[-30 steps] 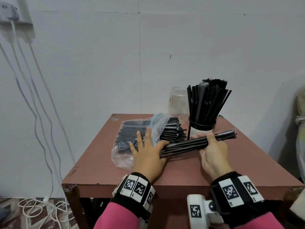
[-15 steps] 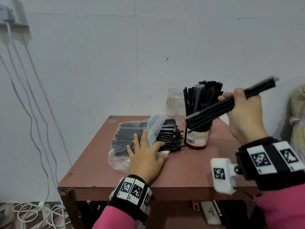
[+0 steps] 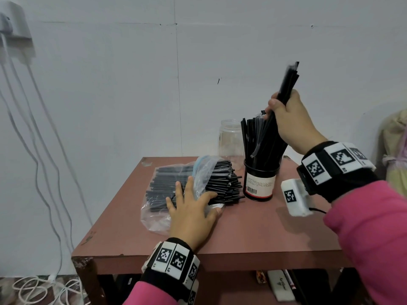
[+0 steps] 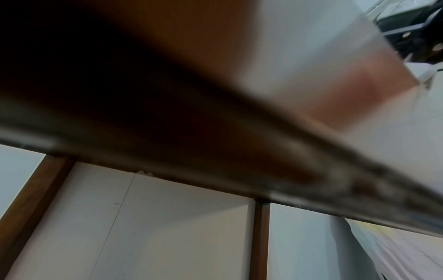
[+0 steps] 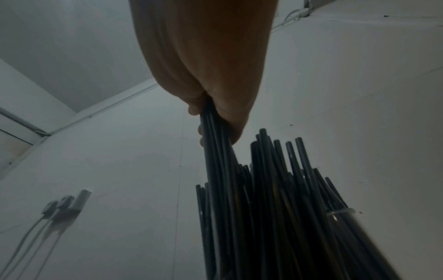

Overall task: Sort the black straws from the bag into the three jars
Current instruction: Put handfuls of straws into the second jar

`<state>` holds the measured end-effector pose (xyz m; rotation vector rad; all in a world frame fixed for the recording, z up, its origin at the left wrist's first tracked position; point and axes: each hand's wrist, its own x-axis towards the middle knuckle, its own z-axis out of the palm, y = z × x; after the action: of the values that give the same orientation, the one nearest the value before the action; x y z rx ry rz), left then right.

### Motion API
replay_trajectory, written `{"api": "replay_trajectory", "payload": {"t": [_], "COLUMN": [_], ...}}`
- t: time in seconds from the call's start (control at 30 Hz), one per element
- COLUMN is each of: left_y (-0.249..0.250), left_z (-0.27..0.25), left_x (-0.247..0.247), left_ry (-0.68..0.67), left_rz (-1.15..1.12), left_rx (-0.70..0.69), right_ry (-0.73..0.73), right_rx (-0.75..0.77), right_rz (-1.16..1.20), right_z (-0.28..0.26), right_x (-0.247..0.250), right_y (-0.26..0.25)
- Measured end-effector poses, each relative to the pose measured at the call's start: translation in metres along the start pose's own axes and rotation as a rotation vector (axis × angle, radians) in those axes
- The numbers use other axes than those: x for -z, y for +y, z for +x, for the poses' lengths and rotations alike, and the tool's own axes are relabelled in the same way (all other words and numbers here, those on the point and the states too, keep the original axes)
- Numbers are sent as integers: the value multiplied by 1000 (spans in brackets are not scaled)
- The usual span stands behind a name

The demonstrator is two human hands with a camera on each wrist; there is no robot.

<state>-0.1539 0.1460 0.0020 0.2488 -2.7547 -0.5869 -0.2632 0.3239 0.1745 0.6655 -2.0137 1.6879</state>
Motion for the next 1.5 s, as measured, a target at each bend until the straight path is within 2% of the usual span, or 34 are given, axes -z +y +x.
{"api": "replay_trajectory", "payload": {"t": [0.47, 0.57, 0.63, 0.73, 0.93, 1.13, 1.3, 1.4, 1.5], "left_y": [-3, -3, -2, -3, -3, -2, -2, -3, -3], "left_z": [2, 2, 2, 1, 1, 1, 0, 0, 1], "left_x": [-3, -4, -3, -3, -2, -1, -1, -2, -2], "left_ry": [11, 9, 7, 8, 3, 5, 6, 10, 5], "left_rz": [13, 19, 18, 8, 18, 6, 2, 7, 4], "left_rx": [-4, -2, -2, -2, -4, -7, -8, -9, -8], "right_ry": [-239, -270, -240, -114, 41, 54, 169, 144, 92], "right_rx": [-8, -40, -34, 46, 218, 140, 256, 279, 233], "right_rz": [-65, -181, -227, -206, -154, -363, -378, -391, -439], "right_z": [18, 8, 0, -8, 0, 2, 4, 8, 9], "right_x": [-6, -11, -15, -18, -23, -24, -23, -22, -21], "right_y": [14, 23, 30, 42, 34, 34, 20, 14, 15]}}
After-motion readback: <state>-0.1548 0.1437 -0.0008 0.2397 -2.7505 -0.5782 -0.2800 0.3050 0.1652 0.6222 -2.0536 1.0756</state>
